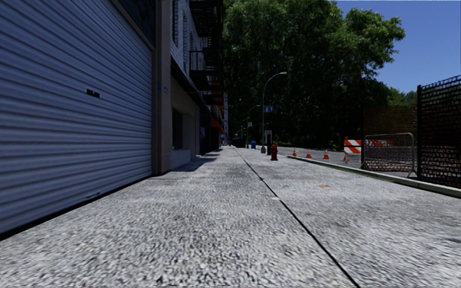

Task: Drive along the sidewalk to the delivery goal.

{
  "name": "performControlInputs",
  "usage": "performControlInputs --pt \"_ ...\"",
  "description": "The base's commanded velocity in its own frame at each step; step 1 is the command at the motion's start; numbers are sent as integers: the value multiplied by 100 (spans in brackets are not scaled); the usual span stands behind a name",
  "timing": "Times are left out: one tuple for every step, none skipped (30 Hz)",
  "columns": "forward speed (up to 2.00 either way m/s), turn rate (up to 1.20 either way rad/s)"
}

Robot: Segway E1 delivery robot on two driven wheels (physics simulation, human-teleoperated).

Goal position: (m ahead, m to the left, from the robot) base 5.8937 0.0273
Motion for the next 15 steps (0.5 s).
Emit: performControlInputs --pt "200 0" --pt "200 0" --pt "200 0" --pt "200 0" --pt "200 0" --pt "200 0" --pt "200 0" --pt "200 0" --pt "200 0" --pt "200 0" --pt "200 0" --pt "200 0" --pt "200 0" --pt "200 0" --pt "200 0"
